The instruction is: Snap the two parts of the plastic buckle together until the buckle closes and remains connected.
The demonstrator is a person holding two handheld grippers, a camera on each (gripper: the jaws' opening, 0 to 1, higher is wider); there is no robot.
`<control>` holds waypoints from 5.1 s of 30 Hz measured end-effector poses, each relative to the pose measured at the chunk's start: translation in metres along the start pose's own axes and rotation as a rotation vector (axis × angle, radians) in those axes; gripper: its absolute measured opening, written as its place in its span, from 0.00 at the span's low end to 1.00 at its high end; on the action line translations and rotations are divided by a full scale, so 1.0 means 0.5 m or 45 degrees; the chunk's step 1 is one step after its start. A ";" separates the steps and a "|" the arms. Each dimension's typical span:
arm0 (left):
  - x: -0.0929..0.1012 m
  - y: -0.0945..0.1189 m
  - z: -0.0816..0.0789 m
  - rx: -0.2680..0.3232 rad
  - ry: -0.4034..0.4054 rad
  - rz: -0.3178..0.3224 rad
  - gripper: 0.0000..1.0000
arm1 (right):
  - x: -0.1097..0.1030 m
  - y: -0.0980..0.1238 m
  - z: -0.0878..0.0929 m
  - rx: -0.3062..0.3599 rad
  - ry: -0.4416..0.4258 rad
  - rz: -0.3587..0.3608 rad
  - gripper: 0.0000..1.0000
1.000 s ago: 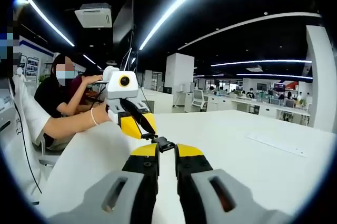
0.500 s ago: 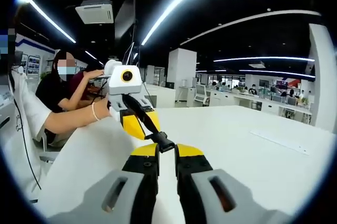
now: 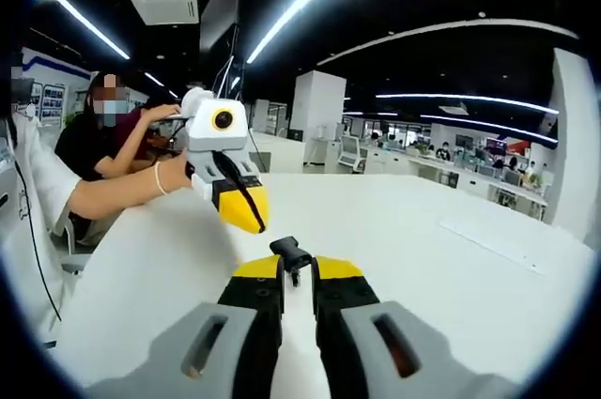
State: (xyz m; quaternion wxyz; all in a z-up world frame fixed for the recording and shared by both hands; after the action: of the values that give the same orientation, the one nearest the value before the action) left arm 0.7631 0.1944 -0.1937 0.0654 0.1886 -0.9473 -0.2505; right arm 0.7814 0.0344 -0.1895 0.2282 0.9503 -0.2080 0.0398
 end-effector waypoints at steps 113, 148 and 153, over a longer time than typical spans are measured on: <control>0.023 -0.041 0.052 -0.139 -0.077 0.153 0.12 | -0.034 -0.030 0.039 -0.074 -0.045 -0.116 0.11; 0.023 -0.050 0.062 -0.145 -0.038 0.182 0.12 | -0.055 -0.051 0.058 -0.176 0.009 -0.165 0.11; 0.027 -0.052 0.062 -0.144 -0.047 0.189 0.12 | -0.059 -0.050 0.058 -0.176 0.019 -0.172 0.11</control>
State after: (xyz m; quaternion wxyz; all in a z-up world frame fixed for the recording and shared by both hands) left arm 0.7522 0.1823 -0.2329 0.0767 0.1091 -0.9441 -0.3014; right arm 0.7644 0.0529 -0.2307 0.2970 0.9438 -0.1438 0.0169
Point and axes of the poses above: the point that each gripper's makers call its tool centre point, and the gripper's own axes: y roughly backward along the fingers, x roughly to its right, z roughly out of its underside, the point moved 6 cm from there along y, roughly backward along the fingers, and after that the axes turned 12 degrees about -x, right-handed, at the moved point
